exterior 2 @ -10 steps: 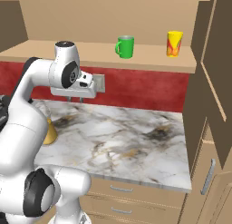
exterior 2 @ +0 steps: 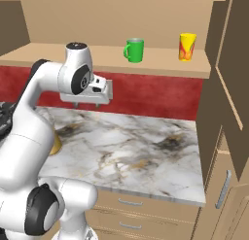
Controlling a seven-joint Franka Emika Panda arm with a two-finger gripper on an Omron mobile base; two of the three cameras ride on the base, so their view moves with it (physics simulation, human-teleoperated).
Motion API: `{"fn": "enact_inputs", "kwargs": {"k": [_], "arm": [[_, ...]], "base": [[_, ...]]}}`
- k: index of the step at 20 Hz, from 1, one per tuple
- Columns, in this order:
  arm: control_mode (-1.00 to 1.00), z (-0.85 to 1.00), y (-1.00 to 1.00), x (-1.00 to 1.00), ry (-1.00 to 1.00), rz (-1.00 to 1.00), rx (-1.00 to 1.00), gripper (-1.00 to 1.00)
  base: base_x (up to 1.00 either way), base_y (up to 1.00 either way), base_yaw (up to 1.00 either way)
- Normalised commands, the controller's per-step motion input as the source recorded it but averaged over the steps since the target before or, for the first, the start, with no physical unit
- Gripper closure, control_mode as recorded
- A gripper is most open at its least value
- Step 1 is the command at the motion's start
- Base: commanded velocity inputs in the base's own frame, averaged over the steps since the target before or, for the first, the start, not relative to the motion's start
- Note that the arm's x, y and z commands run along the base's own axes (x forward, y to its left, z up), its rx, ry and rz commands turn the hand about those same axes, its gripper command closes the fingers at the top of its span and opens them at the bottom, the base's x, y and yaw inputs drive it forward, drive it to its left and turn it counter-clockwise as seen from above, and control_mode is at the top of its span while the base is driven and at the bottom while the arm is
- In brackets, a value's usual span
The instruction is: There is a tray on the dining counter. Grab the cup, mug, and pitcher and place them on the tray. The pitcher may be placed next to the tray if it cannot fit the tray.
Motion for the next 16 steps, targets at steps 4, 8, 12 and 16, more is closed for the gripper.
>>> {"fn": "enact_inputs", "kwargs": {"k": [4,8,12,16], "arm": [[-1.0,0.26,-0.56,-0.1,-0.09,0.1,0.0,-1.0],[-1.0,0.21,-0.66,-0.16,-0.15,0.19,0.0,-1.0],[-1.0,0.13,-0.56,-0.16,-0.2,0.26,-0.04,-1.0],[-1.0,0.1,-0.44,-0.17,-0.21,0.27,-0.09,-1.0]], "base": [[0.0,0.0,0.0],[0.0,0.0,0.0],[0.0,0.0,0.0],[0.0,0.0,0.0]]}}
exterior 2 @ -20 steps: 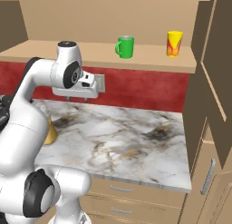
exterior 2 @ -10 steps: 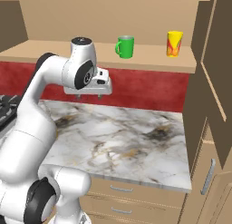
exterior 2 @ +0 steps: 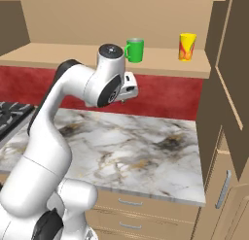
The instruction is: There is a tray on the dining counter. Grab the cup, mug, and pitcher and place them on the tray. The pitcher may be placed next to the tray if it cannot fit the tray.
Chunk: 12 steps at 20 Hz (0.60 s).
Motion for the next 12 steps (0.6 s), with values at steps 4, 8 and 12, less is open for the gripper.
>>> {"fn": "enact_inputs", "kwargs": {"k": [4,8,12], "arm": [[-1.0,0.13,-0.31,-0.15,-0.19,0.22,-0.13,-1.0],[-1.0,0.19,-0.29,-0.12,-0.21,0.18,-0.13,-1.0],[-1.0,0.19,-0.28,-0.03,-0.22,0.14,-0.14,-1.0]], "base": [[0.0,0.0,0.0],[0.0,0.0,0.0],[0.0,0.0,0.0]]}}
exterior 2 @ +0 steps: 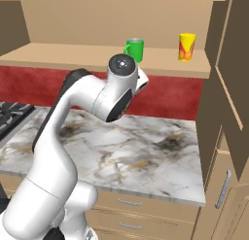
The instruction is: There is a tray on the dining counter. Grab the cup, mug, and pitcher and place them on the tray. The pitcher may be placed next to the tray if it cannot fit the tray.
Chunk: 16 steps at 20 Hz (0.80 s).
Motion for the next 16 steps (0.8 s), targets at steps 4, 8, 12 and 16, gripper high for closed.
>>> {"fn": "enact_inputs", "kwargs": {"k": [4,8,12,16], "arm": [[-1.0,0.26,-0.15,0.0,-0.27,0.15,-0.17,-1.0],[-1.0,0.28,-0.01,0.0,-0.31,0.17,-0.2,-1.0],[-1.0,0.15,-0.03,0.0,-0.29,0.16,-0.19,-1.0],[-1.0,0.01,-0.09,0.0,-0.23,0.13,-0.19,-1.0]], "base": [[0.0,0.0,0.0],[0.0,0.0,0.0],[0.0,0.0,0.0],[0.0,0.0,0.0]]}}
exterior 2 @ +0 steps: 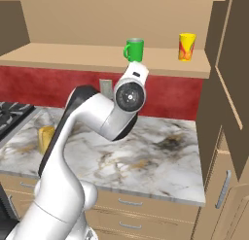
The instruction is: There is a tray on the dining counter. Grab the cup, mug, and pitcher and place them on the tray. The pitcher may be placed next to the tray if it cannot fit the tray.
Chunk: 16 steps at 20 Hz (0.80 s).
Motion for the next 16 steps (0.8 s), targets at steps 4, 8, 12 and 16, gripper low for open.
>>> {"fn": "enact_inputs", "kwargs": {"k": [4,8,12,16], "arm": [[-1.0,0.0,-0.08,0.0,-0.18,0.12,-0.19,-1.0],[-1.0,0.11,-0.14,0.01,-0.08,0.1,-0.11,-1.0],[-1.0,0.27,-0.15,0.01,0.0,0.08,-0.07,-1.0],[-1.0,0.24,-0.15,0.01,0.0,0.03,-0.11,-1.0]], "base": [[0.0,0.0,0.0],[0.0,0.0,0.0],[0.0,0.0,0.0],[0.0,0.0,0.0]]}}
